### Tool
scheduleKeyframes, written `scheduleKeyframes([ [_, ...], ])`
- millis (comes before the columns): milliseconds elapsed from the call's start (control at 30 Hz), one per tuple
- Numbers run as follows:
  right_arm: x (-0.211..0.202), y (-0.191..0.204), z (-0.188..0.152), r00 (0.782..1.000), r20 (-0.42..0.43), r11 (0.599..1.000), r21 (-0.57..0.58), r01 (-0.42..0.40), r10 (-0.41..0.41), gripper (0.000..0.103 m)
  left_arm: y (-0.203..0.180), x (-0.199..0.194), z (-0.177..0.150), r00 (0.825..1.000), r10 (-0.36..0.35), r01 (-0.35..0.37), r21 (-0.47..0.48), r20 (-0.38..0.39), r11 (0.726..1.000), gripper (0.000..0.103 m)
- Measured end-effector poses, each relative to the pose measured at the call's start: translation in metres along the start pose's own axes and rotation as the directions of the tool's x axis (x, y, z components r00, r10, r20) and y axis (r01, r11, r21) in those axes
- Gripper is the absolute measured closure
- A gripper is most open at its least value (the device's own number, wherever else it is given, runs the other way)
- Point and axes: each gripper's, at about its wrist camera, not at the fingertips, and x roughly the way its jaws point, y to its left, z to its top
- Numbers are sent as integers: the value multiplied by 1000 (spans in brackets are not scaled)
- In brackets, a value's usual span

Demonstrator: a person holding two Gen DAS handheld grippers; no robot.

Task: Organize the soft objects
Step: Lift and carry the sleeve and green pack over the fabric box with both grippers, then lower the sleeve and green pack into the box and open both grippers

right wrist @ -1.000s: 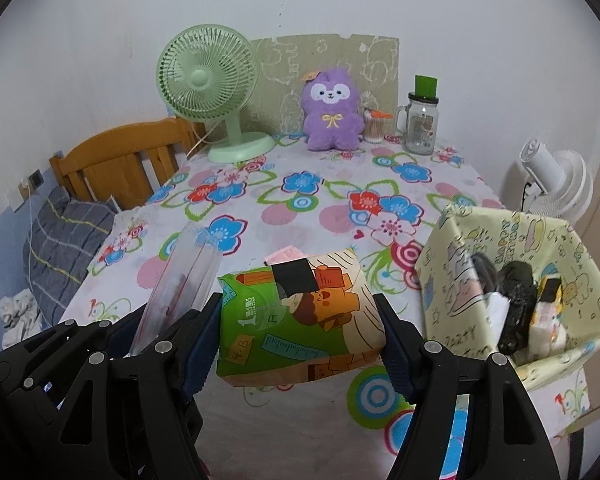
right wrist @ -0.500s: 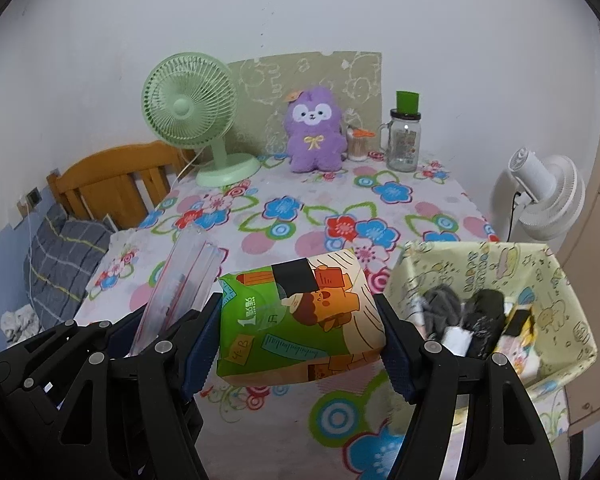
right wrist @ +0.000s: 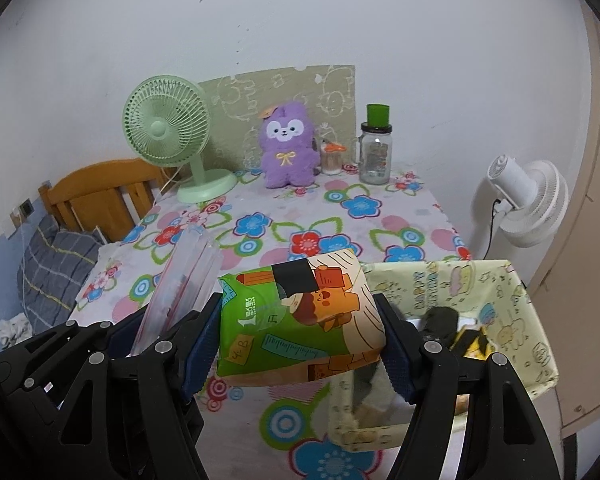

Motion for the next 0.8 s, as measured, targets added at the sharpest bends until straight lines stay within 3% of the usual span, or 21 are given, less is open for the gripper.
scheduleKeyframes([
  [800,-18,-81,-3,997,15,995,63,78,-79,29,-82,11,12,997,-76,75,70,8,995,83],
])
